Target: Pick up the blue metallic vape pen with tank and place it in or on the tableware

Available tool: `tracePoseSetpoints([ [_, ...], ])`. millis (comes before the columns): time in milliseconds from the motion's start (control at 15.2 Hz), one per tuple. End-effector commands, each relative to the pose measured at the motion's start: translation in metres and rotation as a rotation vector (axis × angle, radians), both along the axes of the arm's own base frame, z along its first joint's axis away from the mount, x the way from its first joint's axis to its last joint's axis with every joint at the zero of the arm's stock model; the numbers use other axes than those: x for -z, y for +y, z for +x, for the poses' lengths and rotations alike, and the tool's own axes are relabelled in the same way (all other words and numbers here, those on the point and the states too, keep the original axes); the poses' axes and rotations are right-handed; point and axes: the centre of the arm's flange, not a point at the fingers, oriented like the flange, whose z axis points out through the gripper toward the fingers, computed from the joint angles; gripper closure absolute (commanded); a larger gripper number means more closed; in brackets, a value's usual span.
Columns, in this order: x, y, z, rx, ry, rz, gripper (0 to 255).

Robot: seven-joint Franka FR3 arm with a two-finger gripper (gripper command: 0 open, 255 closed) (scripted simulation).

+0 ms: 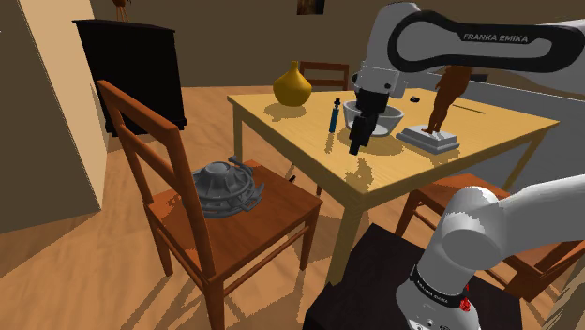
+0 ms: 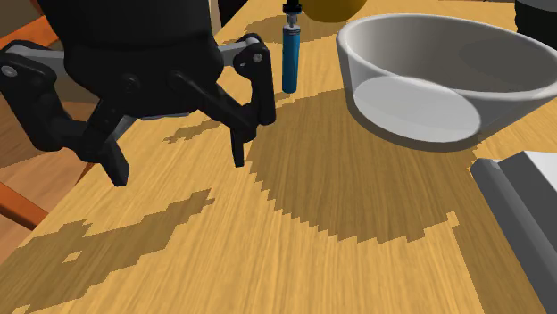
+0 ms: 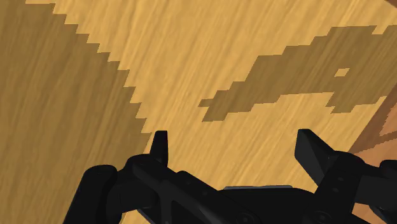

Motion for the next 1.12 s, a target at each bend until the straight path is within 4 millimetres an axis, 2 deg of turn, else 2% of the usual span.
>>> tracePoseSetpoints([
  [0,0.000,0.000,0.000,0.000,0.000,0.000,0],
  [1056,-0.095,-0.114,0.143,-0.107,-0.007,-0.056,0],
])
